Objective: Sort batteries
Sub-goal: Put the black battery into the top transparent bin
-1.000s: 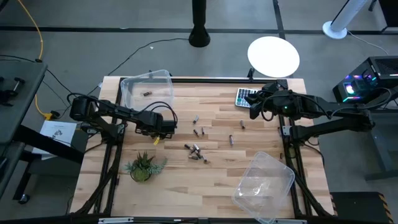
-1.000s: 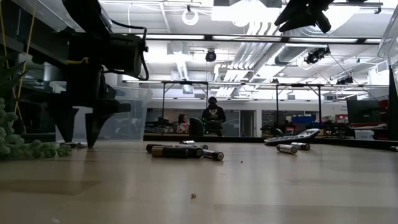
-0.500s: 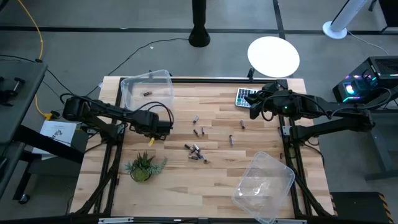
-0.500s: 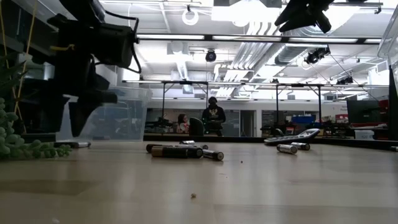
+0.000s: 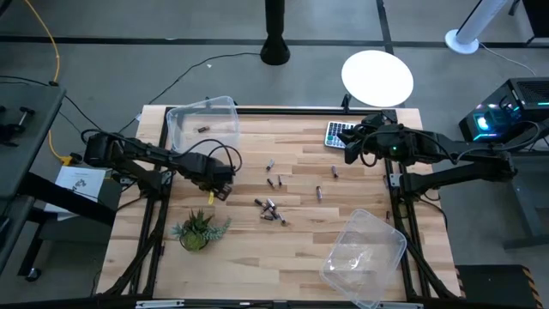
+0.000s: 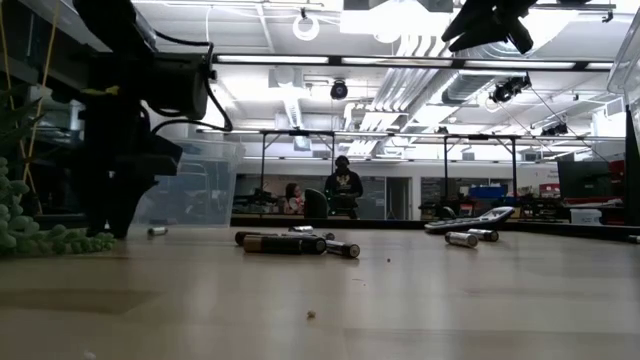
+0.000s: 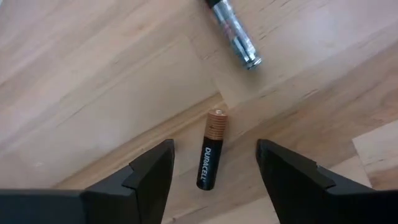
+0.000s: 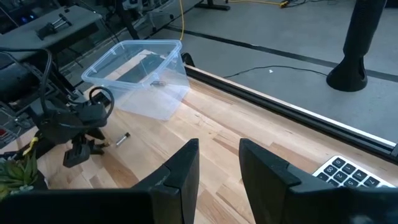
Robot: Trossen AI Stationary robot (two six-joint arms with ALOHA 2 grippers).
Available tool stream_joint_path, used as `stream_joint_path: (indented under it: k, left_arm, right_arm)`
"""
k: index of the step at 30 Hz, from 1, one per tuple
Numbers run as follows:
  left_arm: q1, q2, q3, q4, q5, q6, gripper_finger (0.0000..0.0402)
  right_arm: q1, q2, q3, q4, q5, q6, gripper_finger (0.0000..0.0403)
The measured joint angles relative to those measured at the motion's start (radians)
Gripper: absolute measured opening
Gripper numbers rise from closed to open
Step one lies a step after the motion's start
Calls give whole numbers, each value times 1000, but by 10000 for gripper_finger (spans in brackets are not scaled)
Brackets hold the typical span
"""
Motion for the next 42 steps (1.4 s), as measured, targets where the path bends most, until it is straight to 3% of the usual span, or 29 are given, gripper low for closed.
stream_joint_path:
  k: [4,9,11,20,25,28,32,34,38,42]
  left_arm:
    - [7,1,0,14,23,21,155]
    - [8,2,-2,13,29,57,33]
    - [8,2,-2,12,32,62,16]
    - [-14,-85,101,-14,108,91,7]
    - [-11,-189,234,-1,75,164,7]
    - [16,-226,340,-2,-18,245,7]
    - [110,-220,456,-30,-209,413,7]
    - [187,-210,488,-37,-250,494,7]
    - [324,-195,512,-47,-254,589,21]
    - [414,-196,520,-67,-205,634,79]
  right_arm:
    - [0,0,0,0,1,20,108]
    - [0,7,0,0,1,27,108]
    - [0,10,0,0,1,27,108]
    - [0,11,0,0,1,27,108]
    - [0,11,0,0,1,25,108]
    - [0,11,0,0,2,26,108]
    - [0,11,0,0,2,26,108]
    - [0,11,0,1,2,26,108]
    - [0,11,0,9,2,26,108]
    - [0,11,0,8,2,25,108]
